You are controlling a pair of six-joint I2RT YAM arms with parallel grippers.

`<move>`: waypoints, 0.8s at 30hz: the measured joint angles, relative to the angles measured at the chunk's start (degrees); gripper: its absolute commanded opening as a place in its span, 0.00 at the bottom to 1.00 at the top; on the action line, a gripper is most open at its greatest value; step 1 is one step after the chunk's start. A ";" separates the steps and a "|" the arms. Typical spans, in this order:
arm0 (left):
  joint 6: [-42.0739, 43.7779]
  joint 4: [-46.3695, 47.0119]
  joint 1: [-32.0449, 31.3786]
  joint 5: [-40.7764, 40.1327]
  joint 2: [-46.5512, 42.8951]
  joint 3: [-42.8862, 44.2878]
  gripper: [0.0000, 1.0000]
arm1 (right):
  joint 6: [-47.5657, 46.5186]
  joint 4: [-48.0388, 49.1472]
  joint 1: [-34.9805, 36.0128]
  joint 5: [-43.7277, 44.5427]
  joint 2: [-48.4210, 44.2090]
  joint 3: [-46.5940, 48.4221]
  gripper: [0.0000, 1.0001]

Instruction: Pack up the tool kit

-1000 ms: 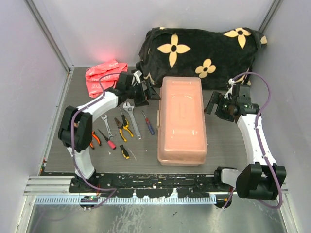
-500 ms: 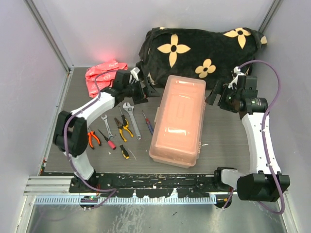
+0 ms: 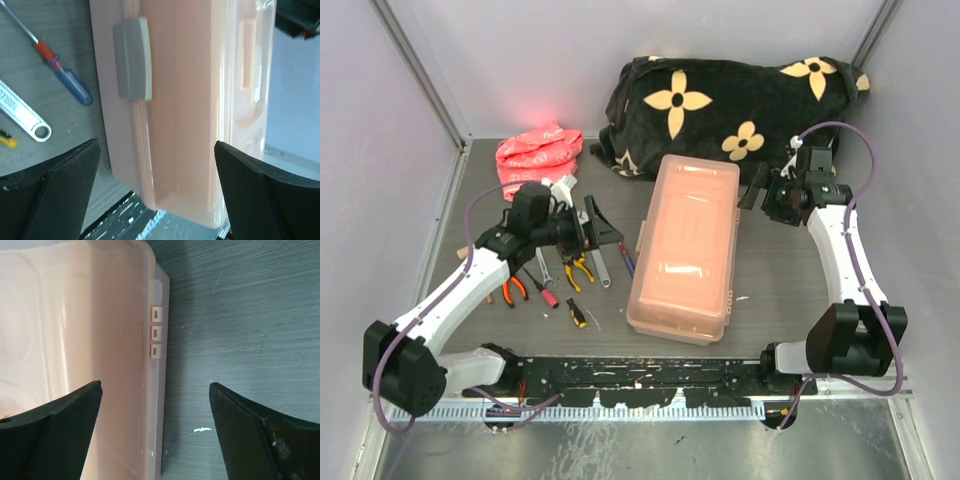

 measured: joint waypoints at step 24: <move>-2.84 -0.83 -1.62 1.03 -3.32 -9.38 0.98 | 2.56 6.12 6.27 0.55 12.68 8.35 0.93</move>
